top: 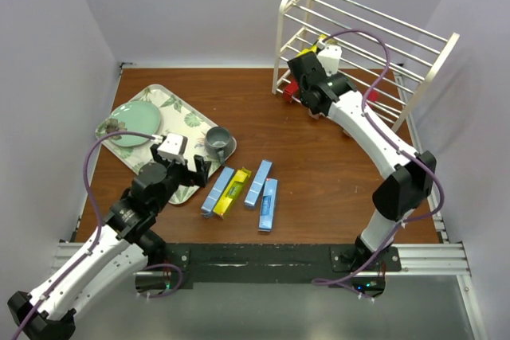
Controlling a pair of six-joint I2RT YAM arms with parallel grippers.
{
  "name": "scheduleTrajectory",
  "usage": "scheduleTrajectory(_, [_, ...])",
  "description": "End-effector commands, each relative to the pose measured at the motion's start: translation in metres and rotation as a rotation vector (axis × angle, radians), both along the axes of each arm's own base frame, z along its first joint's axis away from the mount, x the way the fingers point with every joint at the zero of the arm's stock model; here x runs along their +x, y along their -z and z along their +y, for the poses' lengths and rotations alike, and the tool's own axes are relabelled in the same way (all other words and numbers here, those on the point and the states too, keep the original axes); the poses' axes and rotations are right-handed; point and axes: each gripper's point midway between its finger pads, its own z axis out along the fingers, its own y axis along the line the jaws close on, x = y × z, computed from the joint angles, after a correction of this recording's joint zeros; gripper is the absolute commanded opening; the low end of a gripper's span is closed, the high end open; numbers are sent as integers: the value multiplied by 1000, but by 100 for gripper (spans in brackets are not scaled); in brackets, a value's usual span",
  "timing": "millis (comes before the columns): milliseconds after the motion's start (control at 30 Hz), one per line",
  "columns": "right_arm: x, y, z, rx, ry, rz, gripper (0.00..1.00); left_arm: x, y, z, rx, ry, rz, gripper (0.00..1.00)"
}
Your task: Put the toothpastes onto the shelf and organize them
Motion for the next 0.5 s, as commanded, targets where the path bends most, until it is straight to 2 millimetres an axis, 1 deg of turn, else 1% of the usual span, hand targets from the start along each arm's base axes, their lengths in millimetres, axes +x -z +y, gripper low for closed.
scheduleTrajectory(0, [25,-33,-18,27,146,-141,2,3,-28,-6,-43,23,-75,97])
scheduleTrajectory(67, [33,-35,-19,26,171,-163,2,2,-30,-5,-44,23,-79,97])
scheduleTrajectory(100, [36,-37,-25,15,196,-178,2,2,-30,-5,-44,23,-79,97])
scheduleTrajectory(167, [43,-38,-28,20,216,-196,3,2,-30,-4,-44,20,-81,97])
scheduleTrajectory(200, [47,-39,-34,19,239,-205,3,2,-30,-5,-45,21,-81,97])
scheduleTrajectory(233, [49,-40,-36,29,251,-216,4,2,-30,-5,-43,22,-81,97])
scheduleTrajectory(433, [65,-39,-46,30,290,-246,8,3,-31,-2,-41,8,-83,97])
scheduleTrajectory(467, [67,-35,-47,25,292,-239,9,3,-31,-2,-40,5,-83,97])
